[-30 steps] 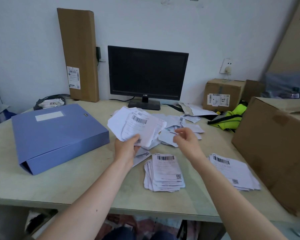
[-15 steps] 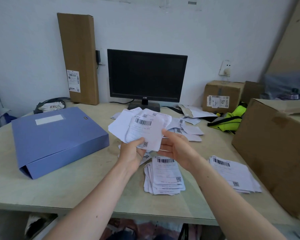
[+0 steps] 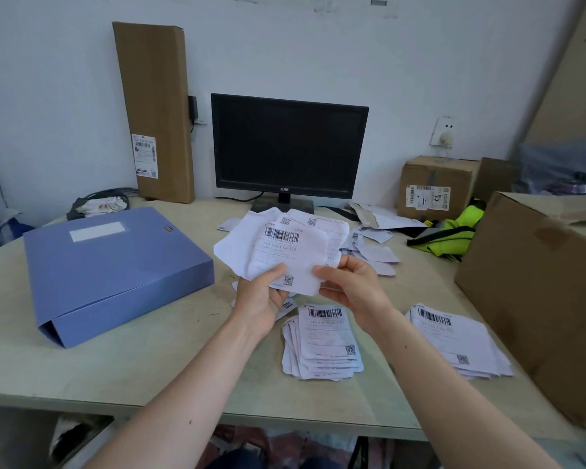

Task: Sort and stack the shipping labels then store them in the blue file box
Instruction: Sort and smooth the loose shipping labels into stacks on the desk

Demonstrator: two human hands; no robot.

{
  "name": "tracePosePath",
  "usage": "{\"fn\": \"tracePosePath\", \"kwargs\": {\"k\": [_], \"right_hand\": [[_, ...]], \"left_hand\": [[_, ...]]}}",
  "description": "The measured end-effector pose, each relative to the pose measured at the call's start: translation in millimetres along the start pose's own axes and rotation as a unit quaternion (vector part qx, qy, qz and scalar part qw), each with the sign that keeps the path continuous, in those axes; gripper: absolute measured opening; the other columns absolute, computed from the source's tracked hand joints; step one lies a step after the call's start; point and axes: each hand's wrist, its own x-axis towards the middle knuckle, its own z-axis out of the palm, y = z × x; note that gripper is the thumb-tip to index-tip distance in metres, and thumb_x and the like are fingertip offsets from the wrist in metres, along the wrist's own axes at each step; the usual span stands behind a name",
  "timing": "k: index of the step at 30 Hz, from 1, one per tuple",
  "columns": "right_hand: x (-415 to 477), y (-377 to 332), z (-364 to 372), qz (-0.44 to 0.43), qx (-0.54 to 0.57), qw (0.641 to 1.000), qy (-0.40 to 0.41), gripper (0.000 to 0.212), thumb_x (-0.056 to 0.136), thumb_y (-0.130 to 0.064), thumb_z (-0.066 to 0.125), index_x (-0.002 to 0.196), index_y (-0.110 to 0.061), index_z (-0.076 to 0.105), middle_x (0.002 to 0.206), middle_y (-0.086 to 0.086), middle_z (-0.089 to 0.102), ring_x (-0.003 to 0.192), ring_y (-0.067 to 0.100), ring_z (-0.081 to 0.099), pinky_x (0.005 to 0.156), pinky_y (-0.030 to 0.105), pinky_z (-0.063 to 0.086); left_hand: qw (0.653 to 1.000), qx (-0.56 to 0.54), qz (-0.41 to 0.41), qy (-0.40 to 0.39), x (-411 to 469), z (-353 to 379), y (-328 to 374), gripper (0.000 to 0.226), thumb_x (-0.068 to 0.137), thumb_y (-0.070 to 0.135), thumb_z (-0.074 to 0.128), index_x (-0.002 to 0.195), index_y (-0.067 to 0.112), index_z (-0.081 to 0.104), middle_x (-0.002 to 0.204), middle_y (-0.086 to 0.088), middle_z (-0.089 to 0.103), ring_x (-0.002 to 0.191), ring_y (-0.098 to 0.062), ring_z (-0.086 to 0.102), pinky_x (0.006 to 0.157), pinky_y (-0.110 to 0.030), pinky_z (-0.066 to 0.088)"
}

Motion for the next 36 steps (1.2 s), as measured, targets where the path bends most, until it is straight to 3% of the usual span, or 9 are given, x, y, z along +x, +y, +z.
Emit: {"fn": "tracePosePath", "kwargs": {"k": [4,8,12,19,22,26,30,34,36], "right_hand": [[0.8,0.1,-1.1,-0.006,0.091,0.996,-0.005,0.021,0.079,-0.013,0.077,0.071,-0.015,0.059,0.086,0.010,0.069,0.073,0.019,0.061,0.078,0.031,0.058],[3.2,-2.3,-1.8,-0.020,0.180,0.983,0.019,0.007,0.085,-0.013,0.072,0.084,-0.013,0.066,0.080,0.003,0.071,0.064,0.014,0.062,0.080,0.033,0.059],[0.8,0.3,2.1,0.004,0.116,0.993,-0.014,0.017,0.083,-0.010,0.073,0.097,-0.010,0.064,0.107,0.015,0.072,0.097,0.026,0.070,0.091,0.037,0.056],[3.1,-26.2,-6.9,-0.117,0.231,0.944,0.203,0.020,0.083,0.003,0.063,0.074,-0.014,0.058,0.079,0.004,0.066,0.079,0.020,0.060,0.083,0.035,0.051],[3.2,-47.5,-15.0,-0.161,0.164,0.938,0.260,0.022,0.078,-0.006,0.059,0.062,-0.021,0.059,0.067,-0.006,0.055,0.071,0.013,0.046,0.071,0.033,0.036],[-3.6,-57.2,-8.0,-0.161,-0.023,0.982,0.096,0.016,0.081,-0.015,0.062,0.067,-0.021,0.067,0.074,-0.002,0.062,0.073,0.015,0.054,0.068,0.030,0.040],[-3.1,-44.8,8.0,-0.178,-0.276,0.944,0.031,0.020,0.085,-0.018,0.065,0.066,-0.023,0.063,0.065,-0.008,0.061,0.057,0.002,0.053,0.056,0.021,0.042],[2.2,-34.8,7.6,-0.152,-0.275,0.949,0.038,0.008,0.083,-0.017,0.067,0.078,-0.023,0.065,0.077,-0.006,0.068,0.066,0.009,0.062,0.064,0.028,0.050],[1.8,-30.5,5.1,-0.170,-0.276,0.945,0.042,0.011,0.082,-0.014,0.068,0.087,-0.024,0.067,0.086,-0.005,0.070,0.074,0.010,0.064,0.069,0.030,0.053]], "left_hand": [[1.000,-0.001,0.001,0.014,1.1,0.5,-3.1,0.035,0.089,-0.012,0.052,0.114,0.008,0.062,0.110,-0.011,0.069,0.086,-0.018,0.071,0.073,-0.030,0.058],[0.999,-0.015,0.001,0.028,2.3,1.1,-2.8,0.030,0.089,-0.012,0.051,0.104,0.011,0.064,0.099,-0.006,0.071,0.082,-0.016,0.070,0.062,-0.026,0.060],[0.999,-0.041,0.003,0.032,3.2,2.5,-2.9,0.030,0.089,-0.012,0.052,0.105,0.009,0.065,0.102,-0.008,0.071,0.088,-0.018,0.069,0.062,-0.025,0.060],[0.996,0.071,0.041,0.036,4.0,-6.4,1.7,0.032,0.087,-0.015,0.054,0.092,0.014,0.065,0.083,-0.001,0.074,0.067,-0.011,0.072,0.052,-0.024,0.056],[0.984,0.143,0.082,0.062,6.4,-10.6,3.6,0.036,0.082,-0.016,0.059,0.086,0.019,0.064,0.076,0.005,0.073,0.068,-0.011,0.070,0.065,-0.032,0.058],[0.971,0.204,0.101,0.066,8.7,-11.8,3.7,0.030,0.076,-0.013,0.066,0.084,0.016,0.066,0.078,-0.001,0.070,0.076,-0.023,0.060,0.073,-0.041,0.051],[0.964,0.242,0.102,0.033,7.2,-4.4,-1.1,0.024,0.072,-0.002,0.065,0.088,0.015,0.068,0.083,-0.007,0.066,0.078,-0.021,0.058,0.069,-0.043,0.052],[0.964,0.242,0.110,0.021,7.6,-1.0,-4.6,0.027,0.075,-0.005,0.064,0.098,0.008,0.070,0.095,-0.014,0.072,0.086,-0.029,0.067,0.077,-0.048,0.055],[0.963,0.247,0.108,0.013,7.8,1.0,-6.2,0.026,0.079,-0.008,0.058,0.085,0.012,0.072,0.081,-0.010,0.071,0.074,-0.026,0.063,0.070,-0.042,0.053]]}}
